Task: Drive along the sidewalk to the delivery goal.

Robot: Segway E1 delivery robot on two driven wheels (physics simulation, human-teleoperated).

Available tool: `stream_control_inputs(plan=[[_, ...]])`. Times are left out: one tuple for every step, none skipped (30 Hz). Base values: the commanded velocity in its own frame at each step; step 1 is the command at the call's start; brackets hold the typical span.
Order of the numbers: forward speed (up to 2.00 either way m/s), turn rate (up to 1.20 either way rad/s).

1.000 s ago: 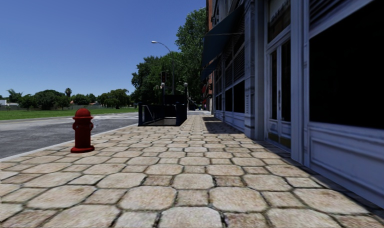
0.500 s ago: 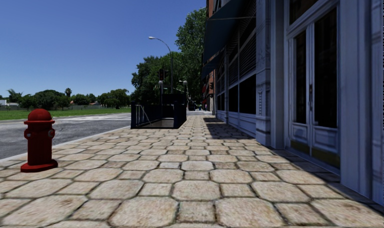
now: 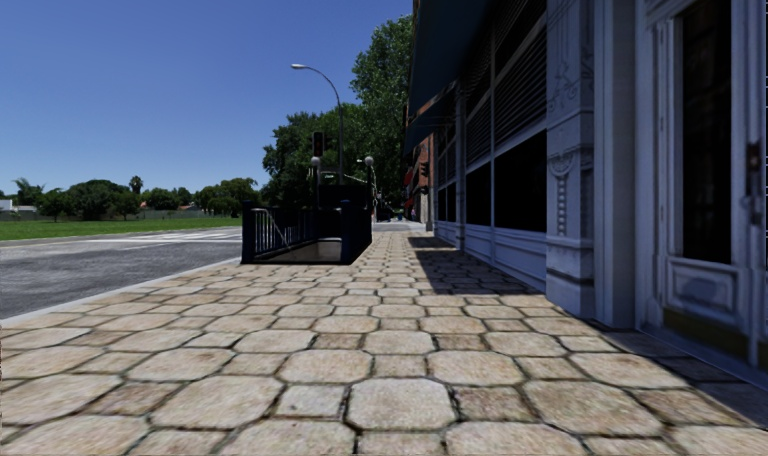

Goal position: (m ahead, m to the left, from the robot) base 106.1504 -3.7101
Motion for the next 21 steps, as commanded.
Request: stream_control_inputs(plan=[[2.00,0.00],[2.00,0.00],[2.00,0.00],[2.00,0.00],[2.00,0.00],[2.00,0.00],[2.00,0.00],[2.00,0.00],[2.00,0.00],[2.00,0.00],[2.00,0.00],[1.98,0.00],[1.98,0.00],[1.98,0.00],[1.98,0.00],[1.98,0.00],[1.99,0.00],[1.99,0.00],[1.99,0.00],[1.99,0.00],[1.99,0.00]])
